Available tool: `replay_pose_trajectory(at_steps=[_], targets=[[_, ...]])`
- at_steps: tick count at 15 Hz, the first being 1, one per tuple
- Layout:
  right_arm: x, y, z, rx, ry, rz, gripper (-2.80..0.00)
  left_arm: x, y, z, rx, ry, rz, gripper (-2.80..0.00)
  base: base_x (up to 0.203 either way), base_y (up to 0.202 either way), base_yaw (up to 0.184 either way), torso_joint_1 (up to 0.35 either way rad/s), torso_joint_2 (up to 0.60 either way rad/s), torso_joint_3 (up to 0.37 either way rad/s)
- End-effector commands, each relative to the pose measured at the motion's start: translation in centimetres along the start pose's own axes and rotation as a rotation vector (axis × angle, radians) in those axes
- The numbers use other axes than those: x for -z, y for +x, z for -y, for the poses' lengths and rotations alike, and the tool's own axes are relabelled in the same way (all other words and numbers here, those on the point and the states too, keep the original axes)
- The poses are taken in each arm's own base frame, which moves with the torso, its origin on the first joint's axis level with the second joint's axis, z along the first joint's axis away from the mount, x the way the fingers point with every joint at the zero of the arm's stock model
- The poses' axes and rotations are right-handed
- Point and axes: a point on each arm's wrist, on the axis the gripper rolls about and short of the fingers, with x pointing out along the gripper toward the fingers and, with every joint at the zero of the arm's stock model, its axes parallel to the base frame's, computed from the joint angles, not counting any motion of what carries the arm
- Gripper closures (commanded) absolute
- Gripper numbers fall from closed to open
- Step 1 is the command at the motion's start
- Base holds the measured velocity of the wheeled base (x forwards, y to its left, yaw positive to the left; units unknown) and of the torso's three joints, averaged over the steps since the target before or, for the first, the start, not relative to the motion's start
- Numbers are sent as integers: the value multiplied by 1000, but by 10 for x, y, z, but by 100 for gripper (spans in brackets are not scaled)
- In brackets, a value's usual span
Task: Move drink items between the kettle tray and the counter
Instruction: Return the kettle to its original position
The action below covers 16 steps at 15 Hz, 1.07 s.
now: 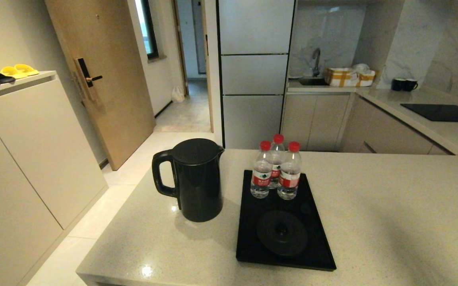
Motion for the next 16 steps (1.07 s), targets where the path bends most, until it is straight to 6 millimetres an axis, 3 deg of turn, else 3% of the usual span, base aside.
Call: replay_pose_trajectory(at_steps=[1,16], targets=[[0,0,0,0,0,-1,0,0,0,0,0,0,-2,0,0,0,0,0,0,0],[0,0,0,0,0,-1,0,0,0,0,-2,-14,0,0,0,0,0,0,0,0]])
